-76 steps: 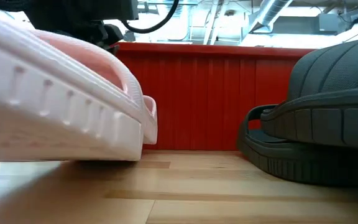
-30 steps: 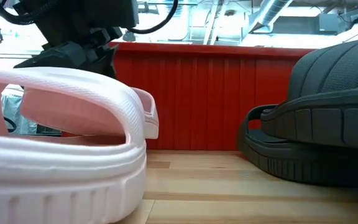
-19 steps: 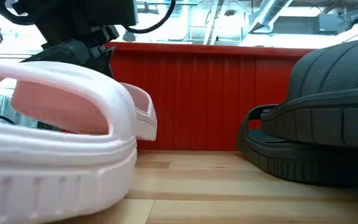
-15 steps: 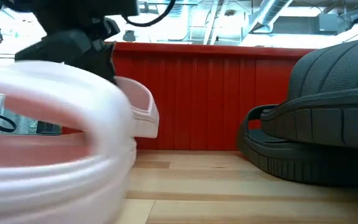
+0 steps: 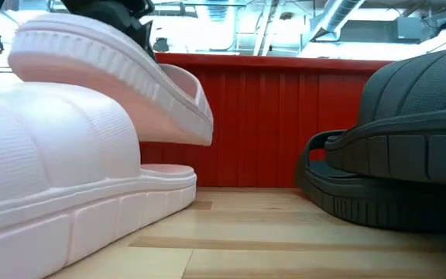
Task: Pick and place slides into bin
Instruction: Put the top pink slipper in the red bin
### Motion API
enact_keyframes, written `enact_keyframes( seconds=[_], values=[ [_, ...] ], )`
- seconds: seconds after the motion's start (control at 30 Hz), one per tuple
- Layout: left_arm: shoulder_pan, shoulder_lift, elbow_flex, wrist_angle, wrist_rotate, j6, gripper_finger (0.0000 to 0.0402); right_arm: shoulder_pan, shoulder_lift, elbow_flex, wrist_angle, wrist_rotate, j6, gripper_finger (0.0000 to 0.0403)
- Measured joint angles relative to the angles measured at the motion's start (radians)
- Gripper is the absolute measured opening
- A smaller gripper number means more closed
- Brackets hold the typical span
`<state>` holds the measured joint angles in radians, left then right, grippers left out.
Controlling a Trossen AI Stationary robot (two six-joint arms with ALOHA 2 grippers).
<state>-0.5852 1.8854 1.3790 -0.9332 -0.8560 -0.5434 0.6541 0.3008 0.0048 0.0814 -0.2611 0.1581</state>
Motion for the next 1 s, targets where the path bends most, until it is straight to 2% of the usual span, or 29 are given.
enact_keyframes(
  seconds=[0.4,0.57,1.0],
  values=[
    [-0.05,0.0,0.018,-0.034,-0.019,-0.059,0.0,0.0,0.0,0.0,0.0,0.0,0.0,0.0226],
    [-0.068,0.0,0.088,-0.118,-0.044,-0.117,0.0,0.0,0.0,0.0,0.0,0.0,0.0,0.0226],
    [-0.149,0.0,0.326,-0.29,-0.075,-0.112,0.0,0.0,0.0,0.0,-0.001,0.0,0.0,0.0226]
  ],
)
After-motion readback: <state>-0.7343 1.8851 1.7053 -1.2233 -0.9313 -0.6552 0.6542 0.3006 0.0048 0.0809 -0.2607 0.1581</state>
